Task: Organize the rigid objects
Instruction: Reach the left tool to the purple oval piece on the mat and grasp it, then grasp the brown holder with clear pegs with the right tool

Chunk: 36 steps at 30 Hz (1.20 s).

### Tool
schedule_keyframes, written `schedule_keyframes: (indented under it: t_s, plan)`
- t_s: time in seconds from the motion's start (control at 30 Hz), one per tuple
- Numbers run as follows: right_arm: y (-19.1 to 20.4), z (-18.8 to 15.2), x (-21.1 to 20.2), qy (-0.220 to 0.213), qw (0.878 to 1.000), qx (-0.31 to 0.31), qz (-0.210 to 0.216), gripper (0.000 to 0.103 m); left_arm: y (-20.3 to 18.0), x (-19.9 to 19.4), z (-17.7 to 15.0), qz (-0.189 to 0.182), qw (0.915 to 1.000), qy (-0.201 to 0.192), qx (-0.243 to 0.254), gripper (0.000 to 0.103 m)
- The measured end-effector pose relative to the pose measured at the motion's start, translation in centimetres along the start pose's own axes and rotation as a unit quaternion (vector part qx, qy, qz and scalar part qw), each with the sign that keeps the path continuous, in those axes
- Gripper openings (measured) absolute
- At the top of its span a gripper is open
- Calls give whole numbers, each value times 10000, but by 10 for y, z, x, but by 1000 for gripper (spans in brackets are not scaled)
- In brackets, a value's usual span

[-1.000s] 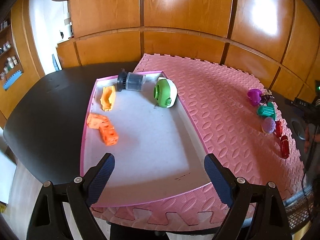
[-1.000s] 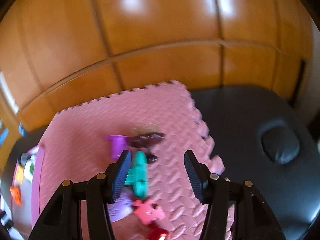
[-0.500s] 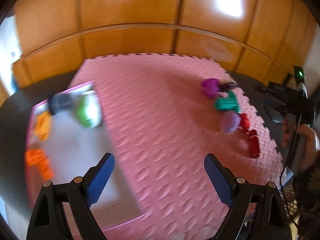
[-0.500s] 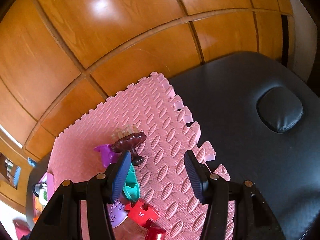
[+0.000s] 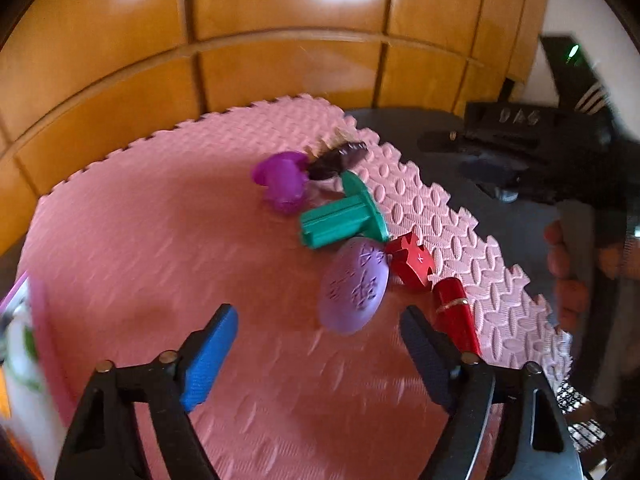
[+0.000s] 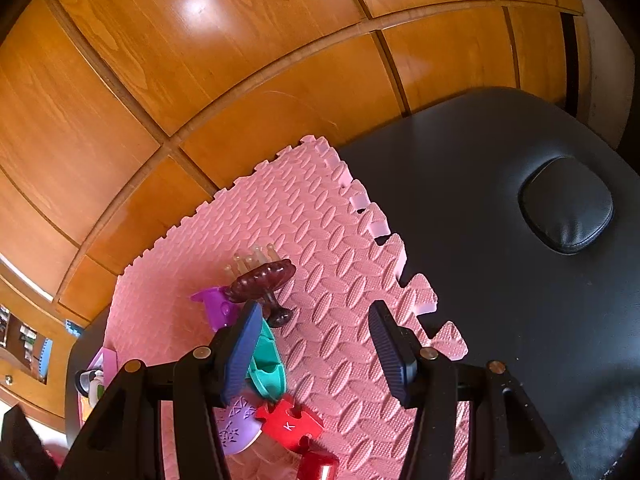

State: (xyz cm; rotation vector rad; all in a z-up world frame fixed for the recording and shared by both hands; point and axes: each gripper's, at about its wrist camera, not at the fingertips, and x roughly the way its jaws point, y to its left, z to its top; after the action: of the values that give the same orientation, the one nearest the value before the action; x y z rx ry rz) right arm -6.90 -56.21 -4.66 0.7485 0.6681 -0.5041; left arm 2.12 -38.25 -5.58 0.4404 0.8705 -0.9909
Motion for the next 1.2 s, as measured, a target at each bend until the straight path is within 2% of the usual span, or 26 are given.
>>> schedule_keyframes:
  t_s: [0.1,0.27,0.33,0.37,0.4,0.57,0.7,0.8,0.9,1.2]
  plan:
    - [-1,1,2,34,10000,27,20,56,-8,22,7,-13,9996,163,215,67]
    - [-1,1,5,106,9999,53,66,56,-13,55,14,1,9987,380,349,64]
    - [-1,1,5,89,9999,39,45,56,-12,59,17,4,9993,272,259,59]
    - [-1,1,5,79,10000,34,33,56,-11,58,18,32,9995,260,192,44]
    - [-1,1,5,81,10000,24,36,56,-9,56,18,80,9996,242,146,43]
    - [0,0,7,124,9999,-27,17,56,9,38,-2,252,9992,248,-210,43]
    - [0,-1,10,191,9998,-51,-33,56,20,15,-30,459,9978,229,-427,43]
    - [-2,-2,12,236,9997,-29,-83,56,22,-1,-54,623,9970,112,-451,44]
    - [-2,-3,13,266,9995,-47,-142,56,24,-10,-73,620,9965,-84,-560,44]
    - [14,-13,23,459,9976,-490,-139,56,19,-18,-89,752,9945,-509,-520,44]
